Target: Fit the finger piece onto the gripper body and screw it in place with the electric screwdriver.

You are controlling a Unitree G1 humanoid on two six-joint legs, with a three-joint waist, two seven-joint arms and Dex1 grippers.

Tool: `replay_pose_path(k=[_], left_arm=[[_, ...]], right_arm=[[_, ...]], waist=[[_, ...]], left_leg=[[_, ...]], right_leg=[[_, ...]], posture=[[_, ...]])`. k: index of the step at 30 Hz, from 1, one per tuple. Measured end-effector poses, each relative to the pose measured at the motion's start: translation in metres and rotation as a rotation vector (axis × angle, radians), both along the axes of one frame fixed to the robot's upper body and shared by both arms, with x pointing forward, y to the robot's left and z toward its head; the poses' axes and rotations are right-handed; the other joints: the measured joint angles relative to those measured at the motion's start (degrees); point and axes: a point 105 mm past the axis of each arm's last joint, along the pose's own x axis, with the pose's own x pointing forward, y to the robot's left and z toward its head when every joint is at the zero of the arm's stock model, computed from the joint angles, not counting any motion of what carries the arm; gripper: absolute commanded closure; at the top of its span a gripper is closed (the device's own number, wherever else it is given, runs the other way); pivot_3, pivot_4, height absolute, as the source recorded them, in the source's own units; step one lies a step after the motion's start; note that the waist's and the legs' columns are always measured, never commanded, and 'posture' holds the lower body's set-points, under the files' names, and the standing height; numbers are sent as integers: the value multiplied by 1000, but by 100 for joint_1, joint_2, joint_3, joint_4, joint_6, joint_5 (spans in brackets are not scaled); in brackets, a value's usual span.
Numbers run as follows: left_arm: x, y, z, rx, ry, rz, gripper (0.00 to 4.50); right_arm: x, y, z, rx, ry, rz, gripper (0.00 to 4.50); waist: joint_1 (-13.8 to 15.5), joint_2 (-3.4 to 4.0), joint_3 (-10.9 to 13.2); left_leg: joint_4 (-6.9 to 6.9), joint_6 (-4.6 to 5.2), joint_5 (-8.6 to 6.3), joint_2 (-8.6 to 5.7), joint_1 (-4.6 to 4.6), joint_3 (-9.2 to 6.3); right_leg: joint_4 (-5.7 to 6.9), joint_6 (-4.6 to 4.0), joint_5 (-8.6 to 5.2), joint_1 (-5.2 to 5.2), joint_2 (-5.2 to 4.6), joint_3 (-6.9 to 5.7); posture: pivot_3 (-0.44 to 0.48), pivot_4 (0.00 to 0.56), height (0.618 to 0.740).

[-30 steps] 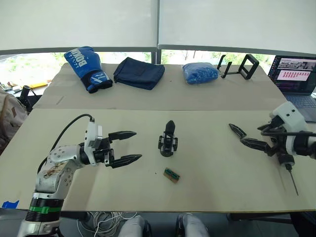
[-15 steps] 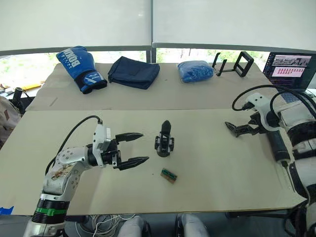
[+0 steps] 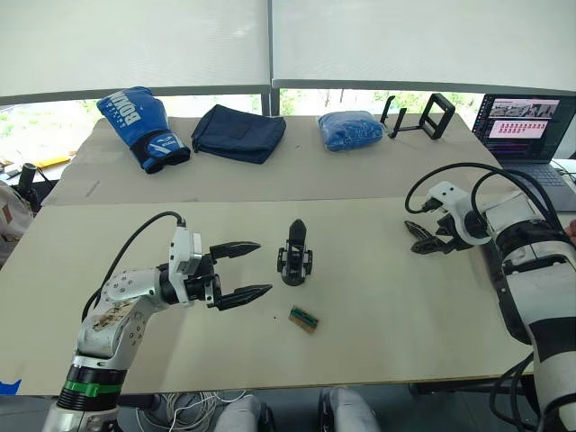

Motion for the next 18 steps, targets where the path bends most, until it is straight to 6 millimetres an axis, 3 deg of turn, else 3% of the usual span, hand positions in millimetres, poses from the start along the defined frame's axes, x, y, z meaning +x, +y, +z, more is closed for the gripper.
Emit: replay_pose_path(k=[3,10,18], left_arm=[[0,0,0,0,0,0,0],[1,0,0,0,-1,4,0],[1,0,1,0,-2,7,0]], right_arm=[[0,1,-1,11,-1,-3,808],[-1,5,-2,39,11,12,3191],[0,4,-2,33,-4,22,3322]], waist=[[-20,0,0],[-39,0,0],[-47,0,0]], left_leg=[[-1,0,0,0,0,0],[-1,0,0,0,1,0],[-1,-1,1,0,2,0]], right_leg=[[0,0,0,0,0,0],[0,0,0,1,0,0],[0,-1,0,1,0,0]], posture=[[0,150,740],[0,150,740],[0,150,740]])
